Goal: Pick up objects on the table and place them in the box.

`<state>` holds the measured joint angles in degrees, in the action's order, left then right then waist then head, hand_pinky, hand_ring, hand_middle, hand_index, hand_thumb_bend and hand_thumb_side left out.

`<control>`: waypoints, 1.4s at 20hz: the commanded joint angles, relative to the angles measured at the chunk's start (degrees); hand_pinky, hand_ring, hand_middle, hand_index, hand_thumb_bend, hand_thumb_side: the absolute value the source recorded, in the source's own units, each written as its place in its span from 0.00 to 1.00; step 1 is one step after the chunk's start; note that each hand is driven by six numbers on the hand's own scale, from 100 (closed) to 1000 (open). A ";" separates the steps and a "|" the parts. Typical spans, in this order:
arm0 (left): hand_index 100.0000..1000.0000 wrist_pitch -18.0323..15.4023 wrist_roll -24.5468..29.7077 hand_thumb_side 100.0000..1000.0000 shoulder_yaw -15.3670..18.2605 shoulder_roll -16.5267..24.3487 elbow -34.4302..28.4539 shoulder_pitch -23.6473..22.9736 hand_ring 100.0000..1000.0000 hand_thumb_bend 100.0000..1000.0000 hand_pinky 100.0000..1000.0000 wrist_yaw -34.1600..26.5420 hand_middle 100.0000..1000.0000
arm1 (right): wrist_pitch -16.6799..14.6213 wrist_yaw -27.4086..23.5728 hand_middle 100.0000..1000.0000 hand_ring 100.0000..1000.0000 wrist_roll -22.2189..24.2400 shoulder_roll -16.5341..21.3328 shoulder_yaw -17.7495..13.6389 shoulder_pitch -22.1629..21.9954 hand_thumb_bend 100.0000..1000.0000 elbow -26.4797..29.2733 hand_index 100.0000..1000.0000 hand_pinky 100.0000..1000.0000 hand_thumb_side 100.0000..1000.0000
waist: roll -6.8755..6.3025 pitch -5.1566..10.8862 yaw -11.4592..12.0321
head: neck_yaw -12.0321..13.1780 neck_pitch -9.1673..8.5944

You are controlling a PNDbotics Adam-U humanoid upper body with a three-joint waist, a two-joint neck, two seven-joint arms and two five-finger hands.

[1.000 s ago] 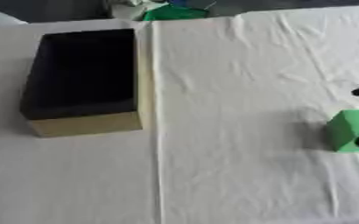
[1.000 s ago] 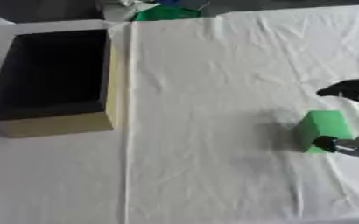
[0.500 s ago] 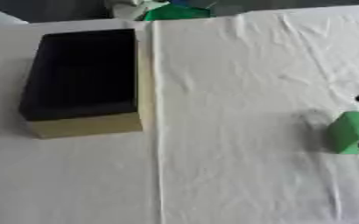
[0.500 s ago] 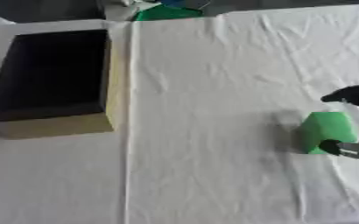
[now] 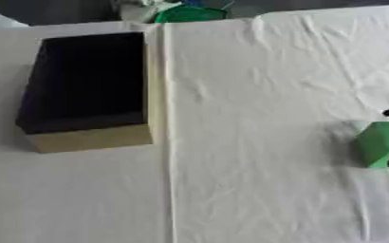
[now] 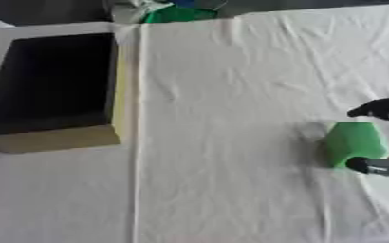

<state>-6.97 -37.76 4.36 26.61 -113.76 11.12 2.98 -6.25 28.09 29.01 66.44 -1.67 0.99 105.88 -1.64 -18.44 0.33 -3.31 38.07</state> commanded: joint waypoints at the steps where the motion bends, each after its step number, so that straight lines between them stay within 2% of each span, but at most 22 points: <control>1: 0.76 -0.21 0.22 1.00 0.17 0.90 -0.83 0.60 0.67 0.44 0.59 -0.26 0.72 | -0.21 1.77 0.89 0.98 0.44 1.00 0.21 0.85 0.47 -0.87 1.00 0.96 0.86 | 0.13 0.66 0.18 | -0.46 -0.74; 7: 0.76 -0.26 0.10 1.00 0.27 0.63 -0.83 0.58 0.67 0.44 0.59 -0.37 0.72 | -0.95 3.87 0.87 0.97 0.59 0.09 1.27 1.15 0.45 -1.98 1.00 0.95 0.83 | 0.20 0.44 0.44 | -0.68 -0.85; 14: 0.76 -0.25 0.20 1.00 0.24 0.38 -0.83 0.58 0.67 0.43 0.59 -0.49 0.72 | -0.84 6.80 0.80 0.88 -1.03 -0.55 2.38 1.68 0.37 -2.69 0.99 0.90 0.74 | 0.13 0.37 0.65 | -0.97 -0.98; 21: 0.76 -0.03 0.12 1.00 0.37 0.32 -0.83 0.41 0.67 0.43 0.60 -0.42 0.72 | 0.62 5.17 0.57 0.71 -5.79 -0.87 1.40 1.90 0.12 -0.51 0.77 0.78 0.56 | 0.27 0.43 0.38 | -0.66 -0.69; 23: 0.76 0.08 0.14 1.00 0.37 0.33 -0.83 0.41 0.67 0.43 0.60 -0.41 0.72 | 2.16 4.61 0.51 0.66 -8.35 -0.74 0.70 2.07 0.17 0.48 0.71 0.76 0.53 | 0.34 0.47 0.28 | -0.64 -0.71; 25: 0.76 0.14 0.24 1.00 0.33 0.28 -0.83 0.45 0.67 0.43 0.60 -0.38 0.71 | 3.74 5.29 0.44 0.58 -10.78 -0.37 0.44 2.24 0.28 1.03 0.65 0.70 0.52 | 0.42 0.51 0.28 | -0.84 -0.97; 28: 0.76 0.21 0.38 1.00 0.29 0.18 -0.83 0.50 0.67 0.43 0.60 -0.35 0.71 | 5.37 7.74 0.33 0.47 -13.88 -0.30 0.84 2.37 0.29 1.31 0.55 0.57 0.46 | 0.48 0.53 0.44 | -1.24 -1.33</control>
<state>-6.89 -37.48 4.36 26.10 -113.76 11.17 2.65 -1.55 34.77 16.53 64.28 0.03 2.89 106.19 -1.33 -18.81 0.78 -4.29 37.48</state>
